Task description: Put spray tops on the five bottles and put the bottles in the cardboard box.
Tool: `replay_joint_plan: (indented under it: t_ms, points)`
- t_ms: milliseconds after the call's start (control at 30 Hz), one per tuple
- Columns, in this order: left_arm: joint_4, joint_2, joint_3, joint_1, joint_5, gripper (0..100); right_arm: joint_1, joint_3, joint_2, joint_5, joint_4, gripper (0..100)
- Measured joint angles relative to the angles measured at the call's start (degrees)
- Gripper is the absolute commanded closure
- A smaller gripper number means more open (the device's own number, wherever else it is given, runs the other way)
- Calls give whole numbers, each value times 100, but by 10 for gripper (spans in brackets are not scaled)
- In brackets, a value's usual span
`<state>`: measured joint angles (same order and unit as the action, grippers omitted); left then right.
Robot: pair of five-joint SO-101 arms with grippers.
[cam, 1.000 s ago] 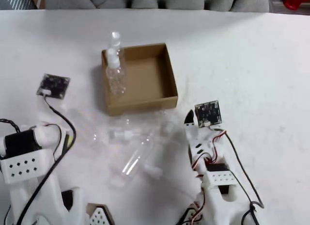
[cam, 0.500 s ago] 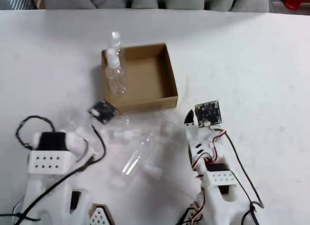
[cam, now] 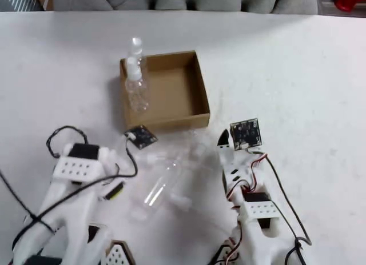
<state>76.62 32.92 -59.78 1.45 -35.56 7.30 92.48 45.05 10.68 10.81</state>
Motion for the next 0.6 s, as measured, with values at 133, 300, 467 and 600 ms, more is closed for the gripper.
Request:
replay_joint_plan:
  t_ms: [133,300,467,600]
  points:
    - [-273,-492,176,-9,53,980,0,0,0,0,0,984]
    - [-923,-949,185,-9,396,980,0,0,0,0,0,984]
    - [-1574,-1152,193,-9,1002,980,0,0,0,0,0,984]
    - [-2084,-1152,193,-9,1609,980,0,0,0,0,0,984]
